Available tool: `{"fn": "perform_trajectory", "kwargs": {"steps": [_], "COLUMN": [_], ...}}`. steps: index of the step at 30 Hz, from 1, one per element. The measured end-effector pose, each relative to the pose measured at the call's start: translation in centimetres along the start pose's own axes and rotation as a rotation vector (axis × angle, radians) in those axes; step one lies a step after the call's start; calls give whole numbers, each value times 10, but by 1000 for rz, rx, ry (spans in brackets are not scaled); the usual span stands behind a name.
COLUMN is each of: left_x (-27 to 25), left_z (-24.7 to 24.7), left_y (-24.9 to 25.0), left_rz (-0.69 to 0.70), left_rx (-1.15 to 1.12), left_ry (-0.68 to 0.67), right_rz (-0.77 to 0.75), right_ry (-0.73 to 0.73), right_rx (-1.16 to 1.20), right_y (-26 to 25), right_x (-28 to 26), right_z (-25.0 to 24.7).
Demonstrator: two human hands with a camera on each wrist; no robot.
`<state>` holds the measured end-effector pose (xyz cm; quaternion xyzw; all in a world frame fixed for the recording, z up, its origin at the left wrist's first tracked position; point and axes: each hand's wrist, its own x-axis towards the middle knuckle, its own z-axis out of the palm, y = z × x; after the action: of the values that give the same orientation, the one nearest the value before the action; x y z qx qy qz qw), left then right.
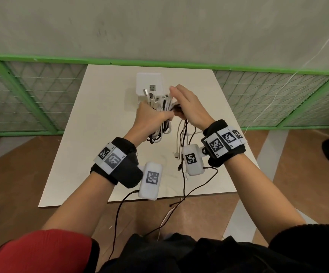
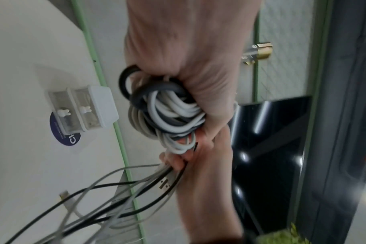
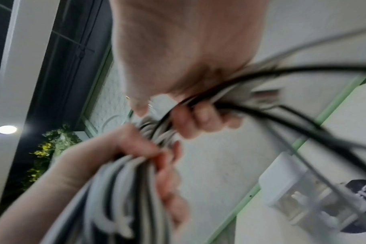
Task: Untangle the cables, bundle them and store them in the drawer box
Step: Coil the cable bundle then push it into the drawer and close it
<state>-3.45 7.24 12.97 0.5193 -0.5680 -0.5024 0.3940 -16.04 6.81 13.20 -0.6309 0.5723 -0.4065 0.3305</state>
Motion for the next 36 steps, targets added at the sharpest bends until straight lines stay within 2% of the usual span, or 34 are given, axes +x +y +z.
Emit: {"fn": "perform_trajectory", "kwargs": {"steps": [3, 8, 11, 19, 29, 31, 36], "left_x": [2, 4, 3, -4, -1, -1, 2], "left_z": [-4, -3, 2, 14, 4, 3, 5], "left_y": [4, 8, 6, 2, -1, -2, 1], "left_rz": [0, 28, 77, 118, 183, 156, 108], "left_rx": [-89, -262, -311, -249, -246, -235, -288], "left_ry": [25, 50, 37, -14, -119, -135, -72], "right_rz": [-123, -156, -118, -51, 1, 0, 0], "right_ry": [58, 77, 84, 66, -147, -143, -66], "right_rx": [32, 217, 321, 338, 343, 313, 345], "right_y": [17, 25, 24, 22, 19, 15, 5], "right_x": [-13, -27, -29, -33, -28, -28, -26], "right_z": [1, 5, 12, 25, 18, 19, 25]}}
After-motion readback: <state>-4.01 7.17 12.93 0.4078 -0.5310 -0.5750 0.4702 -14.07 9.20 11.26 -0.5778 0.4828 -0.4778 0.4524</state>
